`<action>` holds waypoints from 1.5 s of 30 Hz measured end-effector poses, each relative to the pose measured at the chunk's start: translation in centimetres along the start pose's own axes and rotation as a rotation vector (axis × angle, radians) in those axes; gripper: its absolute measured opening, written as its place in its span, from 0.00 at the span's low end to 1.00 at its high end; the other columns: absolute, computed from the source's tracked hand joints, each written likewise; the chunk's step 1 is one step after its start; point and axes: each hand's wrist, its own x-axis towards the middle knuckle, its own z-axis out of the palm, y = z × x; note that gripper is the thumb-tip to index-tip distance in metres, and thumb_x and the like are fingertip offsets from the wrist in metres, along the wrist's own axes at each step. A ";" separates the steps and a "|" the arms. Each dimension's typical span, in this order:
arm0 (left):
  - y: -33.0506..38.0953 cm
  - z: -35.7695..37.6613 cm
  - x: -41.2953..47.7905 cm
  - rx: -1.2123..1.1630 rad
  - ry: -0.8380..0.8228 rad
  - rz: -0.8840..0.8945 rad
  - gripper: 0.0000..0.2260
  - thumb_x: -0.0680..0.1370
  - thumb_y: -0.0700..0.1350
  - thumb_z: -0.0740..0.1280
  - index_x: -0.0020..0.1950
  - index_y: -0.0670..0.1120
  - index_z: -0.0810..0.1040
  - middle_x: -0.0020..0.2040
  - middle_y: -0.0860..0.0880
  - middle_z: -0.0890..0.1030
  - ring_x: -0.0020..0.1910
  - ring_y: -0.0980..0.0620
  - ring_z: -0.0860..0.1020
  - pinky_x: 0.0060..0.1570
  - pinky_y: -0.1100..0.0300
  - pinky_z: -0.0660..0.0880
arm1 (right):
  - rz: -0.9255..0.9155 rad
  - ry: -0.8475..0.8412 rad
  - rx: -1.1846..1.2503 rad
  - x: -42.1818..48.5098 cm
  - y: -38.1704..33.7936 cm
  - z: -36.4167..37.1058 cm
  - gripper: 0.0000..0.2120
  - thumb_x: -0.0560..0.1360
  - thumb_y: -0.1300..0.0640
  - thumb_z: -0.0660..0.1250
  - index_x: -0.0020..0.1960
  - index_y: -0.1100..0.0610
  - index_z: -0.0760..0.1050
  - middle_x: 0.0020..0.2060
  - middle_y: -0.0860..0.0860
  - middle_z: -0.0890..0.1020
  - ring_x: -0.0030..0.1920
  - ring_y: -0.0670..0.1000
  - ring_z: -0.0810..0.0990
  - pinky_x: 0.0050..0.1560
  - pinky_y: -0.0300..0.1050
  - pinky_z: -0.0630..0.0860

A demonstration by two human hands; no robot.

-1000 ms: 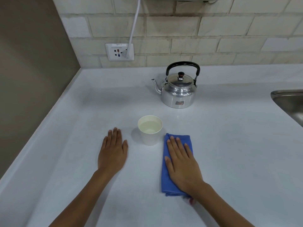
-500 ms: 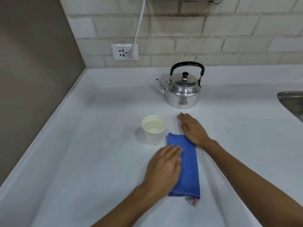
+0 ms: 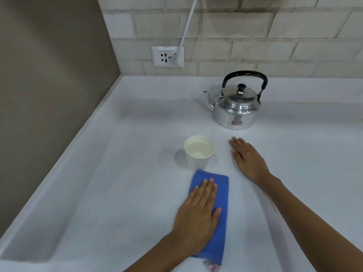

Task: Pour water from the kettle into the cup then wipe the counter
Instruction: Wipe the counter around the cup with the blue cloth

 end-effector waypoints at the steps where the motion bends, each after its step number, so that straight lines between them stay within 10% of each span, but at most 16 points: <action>1: -1.1 -0.5 -1.2 -0.030 -0.008 0.001 0.25 0.81 0.53 0.44 0.68 0.43 0.71 0.68 0.47 0.73 0.67 0.52 0.70 0.71 0.60 0.54 | -0.008 0.007 -0.028 -0.1 0.0 0.1 0.20 0.81 0.56 0.50 0.72 0.55 0.59 0.74 0.50 0.60 0.74 0.48 0.54 0.72 0.41 0.46; 14: -9.2 -1.1 3.8 0.032 0.213 -0.333 0.24 0.82 0.50 0.45 0.75 0.43 0.41 0.77 0.47 0.44 0.76 0.50 0.43 0.71 0.60 0.37 | -0.023 0.007 -0.155 -0.1 0.1 0.9 0.21 0.81 0.55 0.48 0.74 0.56 0.53 0.75 0.50 0.56 0.75 0.48 0.51 0.74 0.43 0.46; 21: -10.9 -1.1 -0.7 0.043 0.227 -0.104 0.28 0.79 0.57 0.43 0.74 0.43 0.57 0.74 0.50 0.57 0.74 0.49 0.54 0.72 0.60 0.41 | -0.029 0.021 -0.157 -0.2 0.0 0.7 0.21 0.81 0.56 0.48 0.73 0.56 0.54 0.74 0.50 0.57 0.74 0.48 0.51 0.74 0.43 0.45; 30: -16.5 -3.8 11.0 0.015 0.165 -0.381 0.24 0.82 0.49 0.48 0.75 0.42 0.46 0.77 0.45 0.48 0.76 0.48 0.46 0.74 0.53 0.44 | -0.022 0.029 -0.205 -0.1 -0.4 0.9 0.22 0.80 0.56 0.48 0.74 0.56 0.53 0.75 0.50 0.56 0.75 0.48 0.51 0.74 0.44 0.46; 39: -15.2 -2.2 12.5 -0.002 0.091 0.075 0.23 0.82 0.53 0.48 0.75 0.51 0.45 0.75 0.56 0.45 0.73 0.58 0.39 0.71 0.63 0.38 | -0.028 0.040 -0.209 -0.1 -0.6 0.8 0.22 0.80 0.56 0.49 0.74 0.56 0.53 0.74 0.50 0.57 0.74 0.48 0.52 0.74 0.44 0.46; 45: -15.9 -2.9 17.7 0.031 0.079 0.034 0.23 0.82 0.51 0.48 0.76 0.49 0.47 0.77 0.52 0.49 0.75 0.53 0.45 0.74 0.57 0.43 | -0.010 0.041 -0.223 -0.2 -0.8 0.9 0.22 0.80 0.56 0.49 0.74 0.55 0.52 0.75 0.49 0.56 0.74 0.47 0.50 0.73 0.42 0.43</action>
